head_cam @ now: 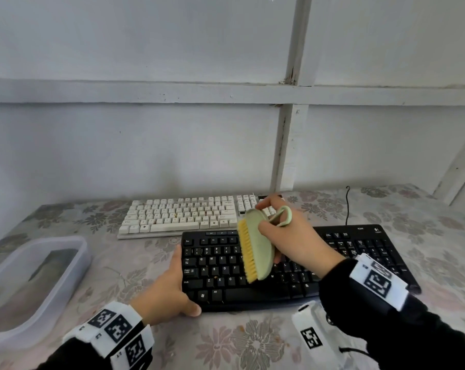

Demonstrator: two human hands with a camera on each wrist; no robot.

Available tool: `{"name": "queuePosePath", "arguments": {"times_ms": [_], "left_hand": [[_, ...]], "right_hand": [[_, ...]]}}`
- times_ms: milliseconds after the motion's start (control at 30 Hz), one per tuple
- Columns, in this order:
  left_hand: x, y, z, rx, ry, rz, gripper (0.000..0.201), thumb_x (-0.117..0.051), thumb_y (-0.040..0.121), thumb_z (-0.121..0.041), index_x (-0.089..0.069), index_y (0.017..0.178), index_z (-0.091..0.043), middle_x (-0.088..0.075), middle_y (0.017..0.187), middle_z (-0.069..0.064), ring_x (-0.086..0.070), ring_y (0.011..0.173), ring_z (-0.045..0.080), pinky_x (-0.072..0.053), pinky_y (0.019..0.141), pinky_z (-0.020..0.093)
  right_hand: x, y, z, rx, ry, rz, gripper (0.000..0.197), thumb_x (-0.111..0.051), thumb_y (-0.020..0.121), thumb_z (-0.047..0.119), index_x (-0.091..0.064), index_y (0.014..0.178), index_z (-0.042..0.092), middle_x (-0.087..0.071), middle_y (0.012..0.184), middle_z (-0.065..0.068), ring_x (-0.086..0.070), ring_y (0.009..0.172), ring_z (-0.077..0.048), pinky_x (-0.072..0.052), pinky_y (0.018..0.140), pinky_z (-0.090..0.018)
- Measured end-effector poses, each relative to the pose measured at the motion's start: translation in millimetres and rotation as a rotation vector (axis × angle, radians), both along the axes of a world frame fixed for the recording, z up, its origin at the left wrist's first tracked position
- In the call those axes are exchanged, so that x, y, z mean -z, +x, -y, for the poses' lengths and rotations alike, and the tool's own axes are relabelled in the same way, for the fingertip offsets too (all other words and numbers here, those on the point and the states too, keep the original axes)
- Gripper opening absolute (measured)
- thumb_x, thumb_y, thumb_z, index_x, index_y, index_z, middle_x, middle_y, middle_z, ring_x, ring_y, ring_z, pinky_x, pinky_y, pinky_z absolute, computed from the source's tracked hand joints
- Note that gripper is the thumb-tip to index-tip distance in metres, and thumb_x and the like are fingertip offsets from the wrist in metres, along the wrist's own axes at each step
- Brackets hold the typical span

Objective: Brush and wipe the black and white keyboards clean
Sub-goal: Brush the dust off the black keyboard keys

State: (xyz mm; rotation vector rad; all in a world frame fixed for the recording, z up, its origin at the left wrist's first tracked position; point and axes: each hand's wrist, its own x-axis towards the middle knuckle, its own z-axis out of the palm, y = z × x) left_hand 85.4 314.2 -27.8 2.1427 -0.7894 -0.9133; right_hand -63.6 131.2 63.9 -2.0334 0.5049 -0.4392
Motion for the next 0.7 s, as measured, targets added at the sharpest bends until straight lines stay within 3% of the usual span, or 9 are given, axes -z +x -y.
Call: {"name": "queuePosePath", "arguments": {"times_ms": [167,267,433,600,700], "left_hand": [[1,2,0,0.023,-0.011,-0.017,0.128,-0.075,0.068,-0.005,0.025,0.142,-0.039,-0.047,0.135,0.000,-0.058,0.104,0.012,-0.047,0.091,0.026],[2,3,0,0.028,-0.022,-0.016,0.128,-0.075,0.068,-0.003,0.023,0.142,-0.039,-0.049,0.132,-0.001,-0.061,0.102,0.014,-0.051,0.088,0.026],[2,2,1,0.027,-0.033,-0.017,0.128,-0.075,0.069,-0.003,0.025,0.142,-0.037,-0.047,0.136,-0.002,-0.058,0.105,0.012,-0.048,0.088,0.024],[2,0,-2,0.021,-0.036,-0.007,0.128,-0.076,0.070,-0.004,0.024,0.142,-0.038,-0.042,0.143,0.000,-0.054,0.113,0.017,-0.044,0.092,0.025],[3,1,-1,0.031,-0.048,-0.014,0.128,-0.076,0.070,-0.004,0.024,0.142,-0.038,-0.043,0.140,-0.001,-0.055,0.110,0.015,-0.045,0.090,0.025]], "right_hand": [[12,-16,-8,-0.072,0.079,-0.099,0.013,-0.050,0.088,0.007,-0.051,0.098,0.016,-0.054,0.070,-0.006,-0.052,0.049,-0.025,-0.046,0.038,-0.028],[11,-22,-12,-0.055,0.093,-0.097,0.014,-0.051,0.087,0.006,-0.054,0.098,0.014,-0.053,0.068,-0.005,-0.050,0.041,-0.013,-0.044,0.036,-0.025],[6,-2,-7,0.095,0.067,0.061,0.018,-0.049,0.089,0.006,-0.052,0.104,0.017,-0.061,0.077,-0.007,-0.057,0.043,-0.007,-0.046,0.037,-0.024],[14,-5,-13,0.035,0.076,-0.035,0.016,-0.049,0.089,0.006,-0.051,0.100,0.017,-0.057,0.072,-0.006,-0.052,0.047,-0.023,-0.045,0.037,-0.027],[12,-14,-18,-0.023,0.097,-0.090,0.013,-0.051,0.089,0.007,-0.052,0.100,0.014,-0.053,0.069,-0.004,-0.050,0.043,-0.014,-0.043,0.036,-0.025]]}}
